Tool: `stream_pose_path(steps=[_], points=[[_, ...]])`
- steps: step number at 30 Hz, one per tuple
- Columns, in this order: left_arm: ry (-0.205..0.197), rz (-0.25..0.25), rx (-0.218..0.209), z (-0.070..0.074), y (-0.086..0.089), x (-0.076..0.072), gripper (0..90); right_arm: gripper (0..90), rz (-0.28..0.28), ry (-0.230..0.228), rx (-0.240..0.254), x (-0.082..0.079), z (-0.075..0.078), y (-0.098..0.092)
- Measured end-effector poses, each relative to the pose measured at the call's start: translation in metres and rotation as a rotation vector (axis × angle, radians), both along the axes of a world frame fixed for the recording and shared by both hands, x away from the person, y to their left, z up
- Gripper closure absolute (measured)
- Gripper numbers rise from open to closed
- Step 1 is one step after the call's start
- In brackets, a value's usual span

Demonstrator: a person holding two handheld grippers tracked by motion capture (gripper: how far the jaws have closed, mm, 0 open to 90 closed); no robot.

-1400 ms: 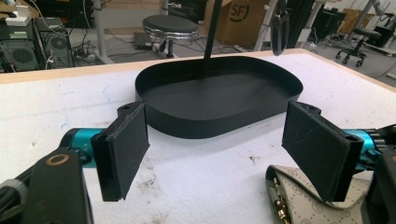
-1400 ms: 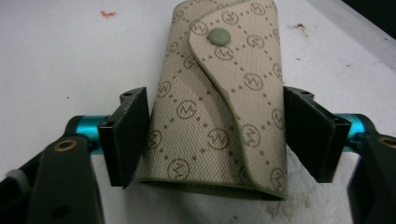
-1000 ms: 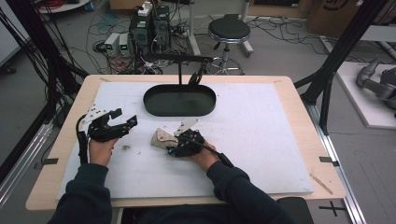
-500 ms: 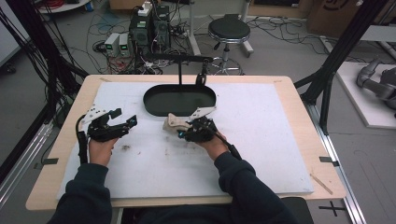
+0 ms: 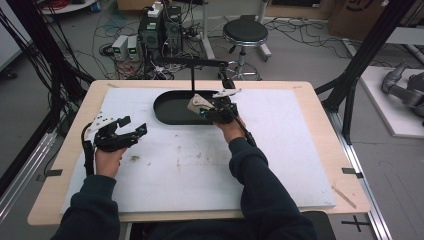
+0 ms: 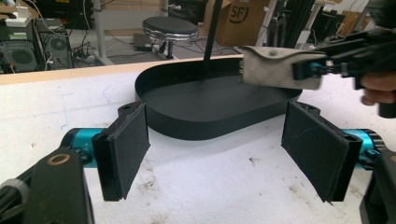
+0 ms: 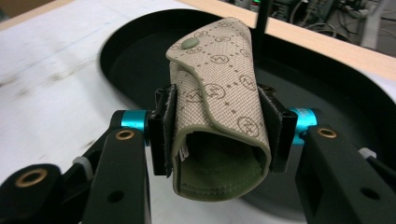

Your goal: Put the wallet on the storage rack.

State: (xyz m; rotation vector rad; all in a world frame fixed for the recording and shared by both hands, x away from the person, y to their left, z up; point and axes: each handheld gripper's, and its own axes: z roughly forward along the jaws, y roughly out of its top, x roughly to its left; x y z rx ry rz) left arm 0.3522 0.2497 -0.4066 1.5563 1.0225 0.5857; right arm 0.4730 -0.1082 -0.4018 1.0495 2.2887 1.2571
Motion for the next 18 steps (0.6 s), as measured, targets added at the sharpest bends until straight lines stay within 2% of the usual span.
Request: stream_pose_path(steps=[1, 3, 6, 18], points=[[0.001, -0.001, 0.001, 0.0, 0.0, 0.0, 23.0, 54.7, -0.019, -0.003, -0.015, 0.007, -0.002, 0.004], [0.001, -0.002, 0.0, 0.0, 0.0, 0.0, 22.9, 54.7, -0.028, -0.001, -0.02, 0.011, -0.004, 0.005], [0.001, -0.003, 0.002, 0.0, 0.0, 0.0, 22.9, 54.6, -0.057, 0.026, -0.024, 0.022, -0.016, 0.011], [-0.003, -0.003, 0.002, 0.001, 0.0, -0.001, 22.9, 52.9, -0.05, 0.03, -0.05, 0.029, -0.027, 0.032]])
